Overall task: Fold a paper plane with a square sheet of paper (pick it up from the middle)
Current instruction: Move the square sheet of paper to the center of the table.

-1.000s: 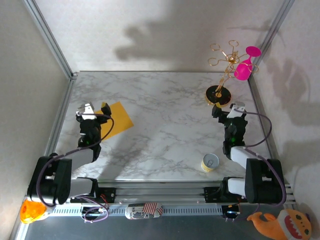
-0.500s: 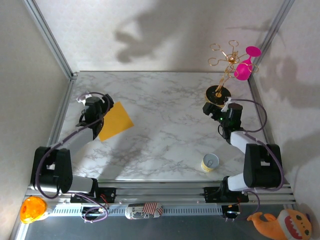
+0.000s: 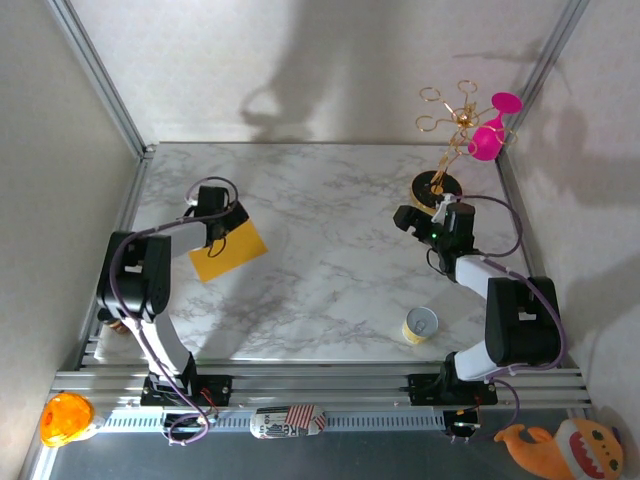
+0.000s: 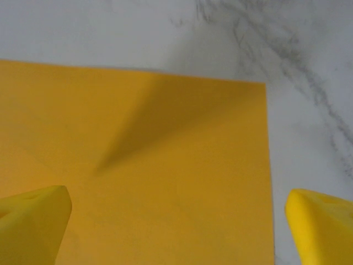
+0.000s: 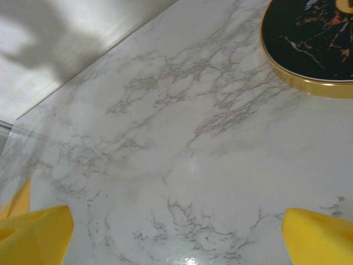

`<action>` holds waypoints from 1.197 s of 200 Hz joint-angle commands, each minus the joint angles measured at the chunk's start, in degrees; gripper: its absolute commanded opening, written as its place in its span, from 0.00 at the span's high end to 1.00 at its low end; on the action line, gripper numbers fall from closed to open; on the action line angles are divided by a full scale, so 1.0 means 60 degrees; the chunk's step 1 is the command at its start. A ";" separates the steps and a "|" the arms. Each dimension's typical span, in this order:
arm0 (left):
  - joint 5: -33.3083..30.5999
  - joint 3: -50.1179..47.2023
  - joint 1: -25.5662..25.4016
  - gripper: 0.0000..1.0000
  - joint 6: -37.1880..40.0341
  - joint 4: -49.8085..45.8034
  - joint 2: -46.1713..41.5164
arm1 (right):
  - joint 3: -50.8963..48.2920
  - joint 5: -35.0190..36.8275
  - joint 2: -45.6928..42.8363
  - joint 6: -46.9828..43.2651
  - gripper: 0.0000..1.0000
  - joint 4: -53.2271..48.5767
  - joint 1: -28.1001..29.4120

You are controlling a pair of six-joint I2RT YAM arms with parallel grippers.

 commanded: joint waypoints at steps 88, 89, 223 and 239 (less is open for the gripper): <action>0.1525 0.0679 -0.2768 0.03 -0.0228 -0.0927 0.1357 | 0.0368 0.1045 -0.0171 0.0238 0.03 -0.0465 0.0303; 0.1543 0.0677 -0.2810 0.03 -0.0256 -0.0922 0.1363 | 0.0372 0.1050 -0.0173 0.0243 0.03 -0.0467 0.0304; 0.0059 0.2315 -0.5841 0.00 -0.1509 -0.3117 -0.0114 | 0.0712 0.1852 -0.1175 -0.0190 0.01 -0.1509 0.0690; -0.0434 0.2519 -0.5848 0.01 -0.1041 -0.3941 -0.0125 | 0.0727 0.1918 -0.1330 -0.0323 0.01 -0.1728 0.0688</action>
